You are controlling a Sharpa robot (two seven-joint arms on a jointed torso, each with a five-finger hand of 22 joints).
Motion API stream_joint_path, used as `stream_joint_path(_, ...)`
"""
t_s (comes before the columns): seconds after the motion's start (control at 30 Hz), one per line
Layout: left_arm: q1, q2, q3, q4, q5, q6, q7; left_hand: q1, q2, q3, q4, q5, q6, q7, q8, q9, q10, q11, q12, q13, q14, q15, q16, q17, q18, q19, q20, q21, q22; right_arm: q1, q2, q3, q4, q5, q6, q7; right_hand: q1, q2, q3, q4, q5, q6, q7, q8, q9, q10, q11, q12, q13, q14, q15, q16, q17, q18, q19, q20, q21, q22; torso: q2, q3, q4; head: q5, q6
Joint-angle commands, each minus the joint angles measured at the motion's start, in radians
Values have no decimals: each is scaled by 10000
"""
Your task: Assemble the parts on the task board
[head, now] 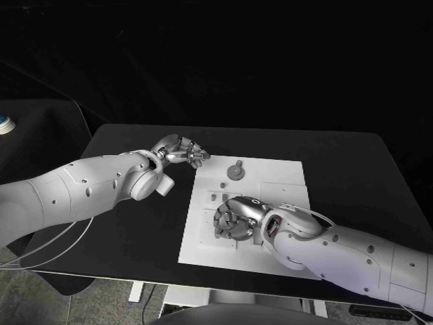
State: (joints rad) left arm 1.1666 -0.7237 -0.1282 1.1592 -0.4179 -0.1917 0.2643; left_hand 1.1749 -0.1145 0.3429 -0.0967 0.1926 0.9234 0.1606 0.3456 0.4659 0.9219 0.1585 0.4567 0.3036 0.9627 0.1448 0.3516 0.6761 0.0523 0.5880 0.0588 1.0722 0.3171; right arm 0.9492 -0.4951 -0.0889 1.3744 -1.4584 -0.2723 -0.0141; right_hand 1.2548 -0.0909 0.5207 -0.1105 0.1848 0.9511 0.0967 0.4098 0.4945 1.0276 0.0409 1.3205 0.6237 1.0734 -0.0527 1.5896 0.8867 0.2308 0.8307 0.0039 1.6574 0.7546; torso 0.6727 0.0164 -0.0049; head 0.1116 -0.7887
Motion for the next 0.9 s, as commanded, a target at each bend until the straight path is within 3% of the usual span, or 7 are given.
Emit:
stream_joint_path(0.03,9,22,7,30,39,-18,113,-35,39,-66,-5,-18,-11,-34,-18,10,-50,-21,-60,17,-50,-16,-33,-18,80,-50,4,-64,10,-32,40,-11,-47,-225,179,74,3,135,47,9,40,785,434,102,94,49,36,-22,-10,19,-56,40,-15,225,47,5,1420,14,-3,2,-7,2,-3)
stream_joint_path(0.9,9,-7,7,38,39,-7,90,-34,37,-68,-6,-19,-10,-34,-17,11,-47,-21,-67,20,-49,-15,-44,-21,79,-51,4,-66,12,-37,54,-46,-191,-451,279,5,-20,154,91,21,42,793,433,94,91,33,42,-44,-25,10,-54,28,-22,221,41,8,1410,14,-1,2,-7,-23,-32)
